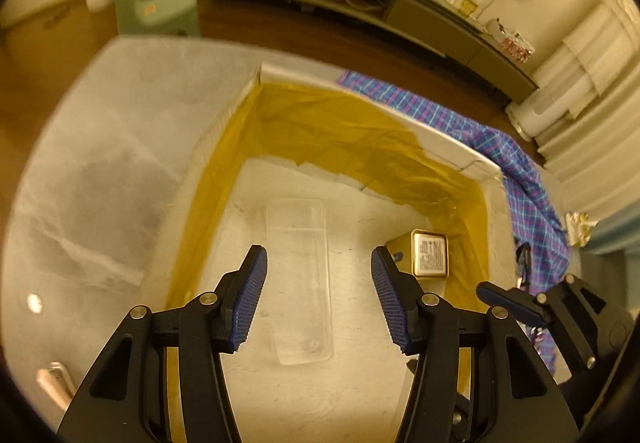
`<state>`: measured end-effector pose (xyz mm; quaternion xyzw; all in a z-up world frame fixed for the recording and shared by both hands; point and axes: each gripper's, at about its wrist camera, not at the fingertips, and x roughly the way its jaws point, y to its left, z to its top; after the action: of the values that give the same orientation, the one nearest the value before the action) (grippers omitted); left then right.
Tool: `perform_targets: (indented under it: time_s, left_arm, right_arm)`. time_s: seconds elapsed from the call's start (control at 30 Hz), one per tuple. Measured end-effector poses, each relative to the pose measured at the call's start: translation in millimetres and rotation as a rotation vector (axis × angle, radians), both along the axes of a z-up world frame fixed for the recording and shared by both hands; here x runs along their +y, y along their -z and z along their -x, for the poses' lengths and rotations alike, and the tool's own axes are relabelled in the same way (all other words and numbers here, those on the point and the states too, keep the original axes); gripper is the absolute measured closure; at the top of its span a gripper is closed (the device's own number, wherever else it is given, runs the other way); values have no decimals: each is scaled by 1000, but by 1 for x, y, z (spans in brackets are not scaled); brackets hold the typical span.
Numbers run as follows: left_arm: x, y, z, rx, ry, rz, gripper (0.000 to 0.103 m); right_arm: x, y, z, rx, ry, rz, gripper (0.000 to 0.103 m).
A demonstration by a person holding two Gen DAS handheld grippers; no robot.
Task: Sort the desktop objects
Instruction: 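Move both open tools back over the items on the plaid cloth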
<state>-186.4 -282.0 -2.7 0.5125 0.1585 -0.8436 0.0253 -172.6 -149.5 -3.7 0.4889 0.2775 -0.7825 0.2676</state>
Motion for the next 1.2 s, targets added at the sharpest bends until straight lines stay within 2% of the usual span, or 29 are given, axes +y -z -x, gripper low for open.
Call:
perform_targets:
  time_s: [0.1,0.4,0.73,0.93,1.2]
  left_arm:
    - [7,-13,-20,32,-7,68,45]
    - [37,-56,-71,139,42,161,45]
    - [61,-59,-118,200,59,235,45]
    - [81,-60,-138,241,94,255,45]
    - [103,-63,-176,327,102,253,45]
  right_arm:
    - [-1,-4,-13,42,-15,-15,40]
    - [15,-31,-56,151,-48,30,40]
    - [36,-50,-108,267,-99,53,40]
    - [51,-55,-128,296,-99,83,40]
    - [84,-61,-150,319,-67,179,40]
